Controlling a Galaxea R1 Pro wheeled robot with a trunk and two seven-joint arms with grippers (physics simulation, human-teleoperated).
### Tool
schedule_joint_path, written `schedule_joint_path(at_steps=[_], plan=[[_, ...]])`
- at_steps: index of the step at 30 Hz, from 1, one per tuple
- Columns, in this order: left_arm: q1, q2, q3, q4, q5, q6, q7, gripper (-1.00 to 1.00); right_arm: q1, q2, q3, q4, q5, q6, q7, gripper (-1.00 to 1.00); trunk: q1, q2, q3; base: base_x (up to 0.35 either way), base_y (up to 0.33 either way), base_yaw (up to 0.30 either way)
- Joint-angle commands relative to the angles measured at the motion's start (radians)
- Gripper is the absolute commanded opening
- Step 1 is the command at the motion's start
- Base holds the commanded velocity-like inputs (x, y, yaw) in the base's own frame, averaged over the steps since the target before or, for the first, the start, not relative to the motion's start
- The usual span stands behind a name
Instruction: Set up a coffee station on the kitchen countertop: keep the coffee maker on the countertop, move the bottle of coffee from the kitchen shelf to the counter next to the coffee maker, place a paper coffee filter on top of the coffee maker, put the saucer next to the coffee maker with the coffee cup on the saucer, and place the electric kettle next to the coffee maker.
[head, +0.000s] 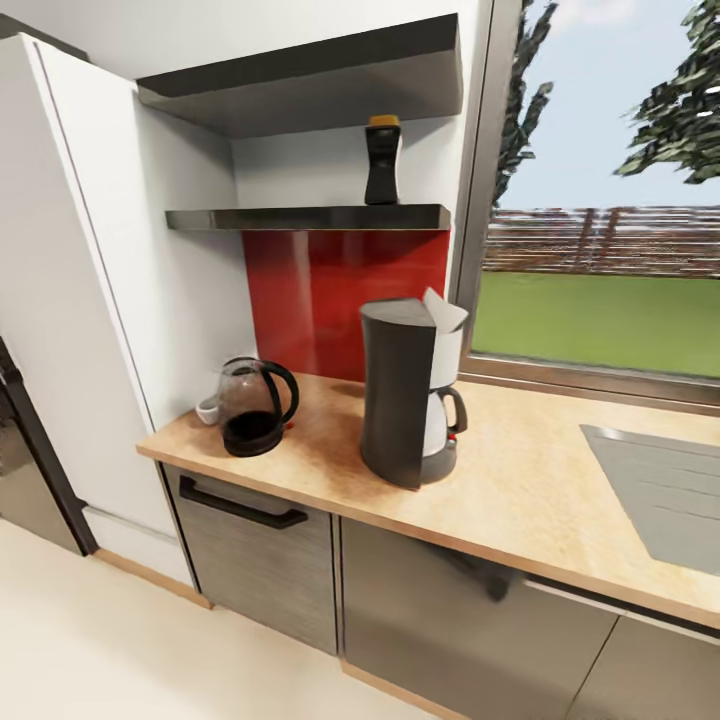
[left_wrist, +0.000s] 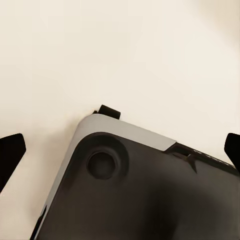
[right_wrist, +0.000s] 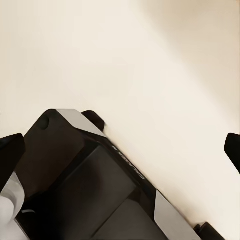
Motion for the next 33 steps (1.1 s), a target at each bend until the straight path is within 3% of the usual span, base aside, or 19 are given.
schedule_joint_path(at_steps=[1,16,33], plan=[[0.001,0.000,-0.002,-0.002,0.010,-0.001,-0.002,1.00,-0.001,0.000,0.006,0.000,0.000,-0.008,0.000,1.00,0.000,-0.001,-0.001,0.000,0.290,-0.016],[0.001,0.000,-0.002,-0.002,0.010,-0.001,-0.002,1.00,-0.001,-0.002,0.005,0.002,-0.001,-0.007,0.001,1.00,0.000,-0.001,-0.001,0.029,0.279,-0.017],[0.001,0.000,-0.002,-0.002,0.010,-0.002,-0.002,1.00,-0.001,-0.001,0.005,0.002,0.000,-0.007,0.000,1.00,0.000,-0.001,-0.001,0.012,0.029,-0.252]])
